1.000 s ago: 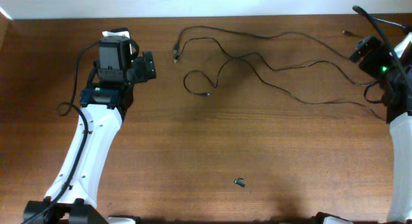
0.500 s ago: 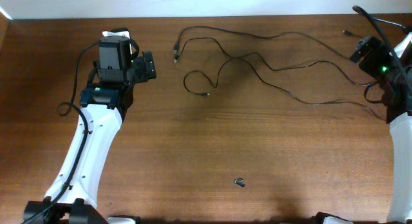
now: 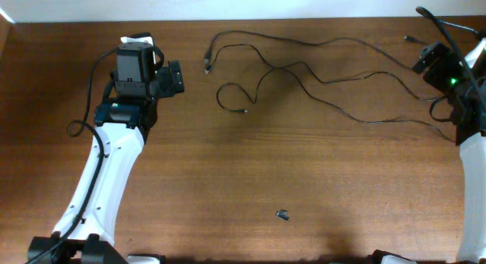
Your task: Untangle cables
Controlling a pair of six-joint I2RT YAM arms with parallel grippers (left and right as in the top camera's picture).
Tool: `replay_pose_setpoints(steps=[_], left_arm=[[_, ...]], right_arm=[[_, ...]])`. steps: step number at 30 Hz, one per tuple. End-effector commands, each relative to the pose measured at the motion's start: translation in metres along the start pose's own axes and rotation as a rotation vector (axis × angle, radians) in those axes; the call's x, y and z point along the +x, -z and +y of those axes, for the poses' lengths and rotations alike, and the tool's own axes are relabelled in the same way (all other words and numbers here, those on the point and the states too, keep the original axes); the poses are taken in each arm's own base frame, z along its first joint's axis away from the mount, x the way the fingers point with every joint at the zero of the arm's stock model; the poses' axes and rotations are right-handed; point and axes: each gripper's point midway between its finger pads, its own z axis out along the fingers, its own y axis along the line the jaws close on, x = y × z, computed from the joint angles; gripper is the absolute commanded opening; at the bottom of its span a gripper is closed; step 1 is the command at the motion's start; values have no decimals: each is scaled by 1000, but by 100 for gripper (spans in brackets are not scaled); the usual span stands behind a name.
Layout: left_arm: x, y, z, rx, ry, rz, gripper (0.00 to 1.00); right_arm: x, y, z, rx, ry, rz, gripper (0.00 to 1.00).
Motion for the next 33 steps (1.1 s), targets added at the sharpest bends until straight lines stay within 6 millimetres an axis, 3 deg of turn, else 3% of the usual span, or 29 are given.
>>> replay_pose_setpoints(steps=[1,8,11,15,20,22,24,27,33], left_arm=[[-5,3,0,7,-12,-12,99],[-5,4,0,7,-13,-12,99],[13,16,2,0,-32,55,99],[29,33,-8,31,-53,24,99],[45,52,-6,104,28,-350,99],[60,73,2,136,67,-528,99],[74,107,15,147,82,-739,99],[89,139,39,120,120,-910,99],[104,148,62,59,118,-899,99]], right_arm=[[2,-1,2,-7,13,7,99],[2,-1,2,-7,13,7,99],[2,-1,2,-7,13,7,99],[2,-1,2,-7,13,7,99],[2,-1,2,-7,13,7,99],[2,-1,2,-7,13,7,99],[2,-1,2,-7,13,7,99],[2,-1,2,-7,13,7,99],[2,-1,2,-7,13,7,99]])
